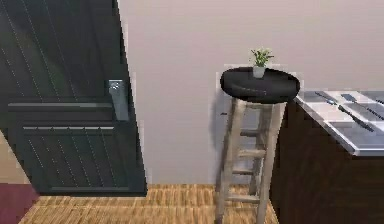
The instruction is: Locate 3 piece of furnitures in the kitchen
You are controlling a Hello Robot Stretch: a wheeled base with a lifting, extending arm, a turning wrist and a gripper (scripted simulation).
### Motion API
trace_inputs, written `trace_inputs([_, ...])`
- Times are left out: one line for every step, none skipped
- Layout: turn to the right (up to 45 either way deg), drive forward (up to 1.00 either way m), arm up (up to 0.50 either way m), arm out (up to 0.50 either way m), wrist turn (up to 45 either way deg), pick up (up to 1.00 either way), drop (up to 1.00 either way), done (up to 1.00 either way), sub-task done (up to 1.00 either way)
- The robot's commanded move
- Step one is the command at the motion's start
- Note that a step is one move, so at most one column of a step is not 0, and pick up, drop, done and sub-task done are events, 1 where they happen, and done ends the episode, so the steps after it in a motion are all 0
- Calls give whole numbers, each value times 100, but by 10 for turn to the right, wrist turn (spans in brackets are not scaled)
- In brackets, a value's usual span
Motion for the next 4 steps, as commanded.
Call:
trace_inputs([0,15,0,0,0,0,0,0,0])
trace_inputs([210,0,0,0,0,0,0,0,0])
trace_inputs([0,0,0,0,0,0,0,0,100])
trace_inputs([450,0,0,0,0,0,0,0,0])
